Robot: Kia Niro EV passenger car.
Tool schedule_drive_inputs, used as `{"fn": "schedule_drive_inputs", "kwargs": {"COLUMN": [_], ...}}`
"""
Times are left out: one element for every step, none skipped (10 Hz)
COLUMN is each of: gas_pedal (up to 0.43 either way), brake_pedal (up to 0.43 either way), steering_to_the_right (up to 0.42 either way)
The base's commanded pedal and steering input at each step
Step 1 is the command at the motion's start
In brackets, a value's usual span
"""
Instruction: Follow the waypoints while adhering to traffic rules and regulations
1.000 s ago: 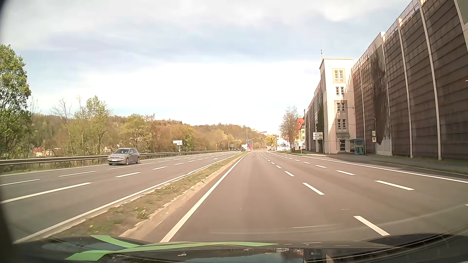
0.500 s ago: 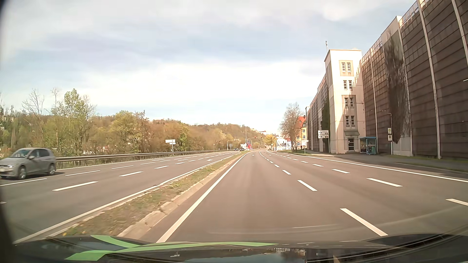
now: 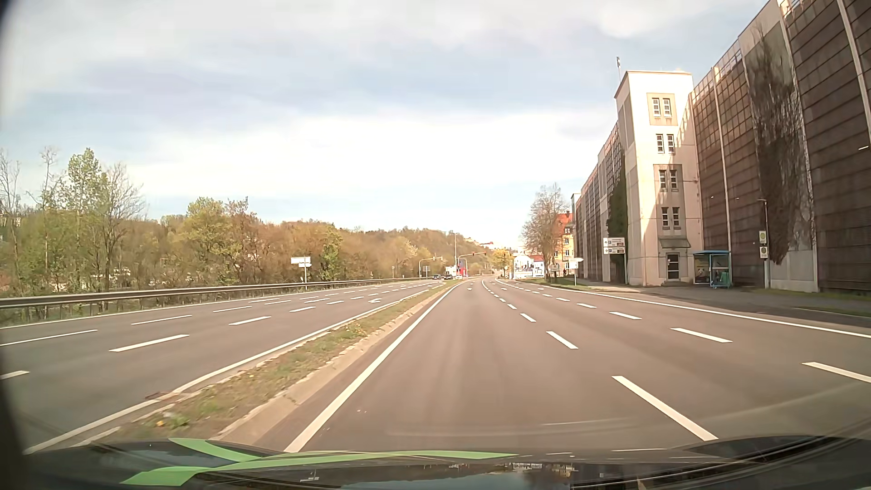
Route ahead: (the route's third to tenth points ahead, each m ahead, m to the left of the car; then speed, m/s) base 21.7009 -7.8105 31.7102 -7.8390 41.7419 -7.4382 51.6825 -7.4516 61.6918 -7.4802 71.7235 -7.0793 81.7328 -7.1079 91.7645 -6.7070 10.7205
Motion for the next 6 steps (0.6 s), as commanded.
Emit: {"fn": "schedule_drive_inputs", "kwargs": {"gas_pedal": [0.059,0.059,0.059,0.067,0.067,0.067], "brake_pedal": [0.000,0.000,0.000,0.000,0.000,0.000], "steering_to_the_right": [0.001,0.001,0.001,0.001,0.001,0.001]}}
